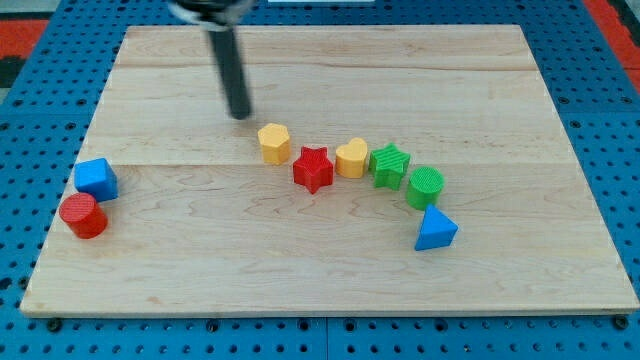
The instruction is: Push the blue cube and yellow hexagon towards red circle
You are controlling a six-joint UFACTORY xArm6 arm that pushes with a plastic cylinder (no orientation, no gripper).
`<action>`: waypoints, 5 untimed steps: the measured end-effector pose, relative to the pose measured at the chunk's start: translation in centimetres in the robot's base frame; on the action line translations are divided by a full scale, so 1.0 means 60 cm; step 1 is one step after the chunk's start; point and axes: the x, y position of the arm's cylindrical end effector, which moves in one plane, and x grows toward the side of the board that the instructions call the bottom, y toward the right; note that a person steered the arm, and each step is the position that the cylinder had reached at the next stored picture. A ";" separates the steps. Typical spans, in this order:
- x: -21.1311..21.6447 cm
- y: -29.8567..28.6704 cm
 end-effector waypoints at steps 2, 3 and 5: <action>0.146 -0.060; 0.139 0.027; 0.180 -0.128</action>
